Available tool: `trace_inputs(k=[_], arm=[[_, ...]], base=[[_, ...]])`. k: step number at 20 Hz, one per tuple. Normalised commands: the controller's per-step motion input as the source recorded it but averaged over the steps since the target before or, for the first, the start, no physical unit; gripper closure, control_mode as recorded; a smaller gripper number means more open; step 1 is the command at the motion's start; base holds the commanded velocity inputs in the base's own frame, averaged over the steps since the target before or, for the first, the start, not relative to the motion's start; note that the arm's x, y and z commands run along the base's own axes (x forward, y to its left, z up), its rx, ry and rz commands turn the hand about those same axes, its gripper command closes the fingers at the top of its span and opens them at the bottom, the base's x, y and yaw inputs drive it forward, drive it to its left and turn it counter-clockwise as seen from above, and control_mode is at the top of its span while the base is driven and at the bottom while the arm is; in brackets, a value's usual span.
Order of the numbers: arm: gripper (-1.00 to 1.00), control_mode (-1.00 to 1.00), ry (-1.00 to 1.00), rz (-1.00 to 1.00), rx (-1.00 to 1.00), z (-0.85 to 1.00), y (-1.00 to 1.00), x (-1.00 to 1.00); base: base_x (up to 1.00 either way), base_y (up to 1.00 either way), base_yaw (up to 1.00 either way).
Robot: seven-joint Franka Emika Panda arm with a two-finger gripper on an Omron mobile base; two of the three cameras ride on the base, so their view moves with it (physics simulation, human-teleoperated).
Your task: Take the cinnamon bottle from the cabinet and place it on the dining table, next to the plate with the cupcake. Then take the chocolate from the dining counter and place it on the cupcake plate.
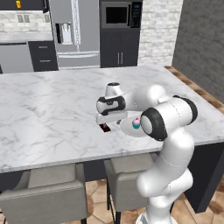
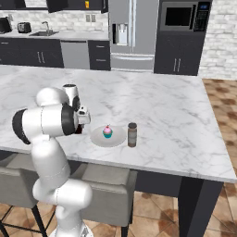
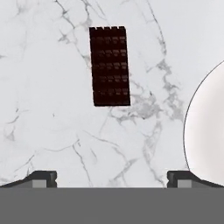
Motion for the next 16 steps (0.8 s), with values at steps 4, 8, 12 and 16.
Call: trace_inputs(k=[4,8,12,16], arm=[[-1.00,-1.00,0.00,-0.06,0.00,-0.28,0.12,0.48],[-1.00,-1.00,0.00,-0.11,0.00,-0.22,0.00,0.39],[-1.00,-1.00,0.00,-0.11,0.00,-0.35,0.00,0.20],[-1.00,-1.00,0.00,-0.07,0.00,-0.35,0.00,0.00]], base=[[0.00,0.00,0.00],[0.00,0.00,0.00],[0.00,0.00,0.00],[0.00,0.00,0.00]])
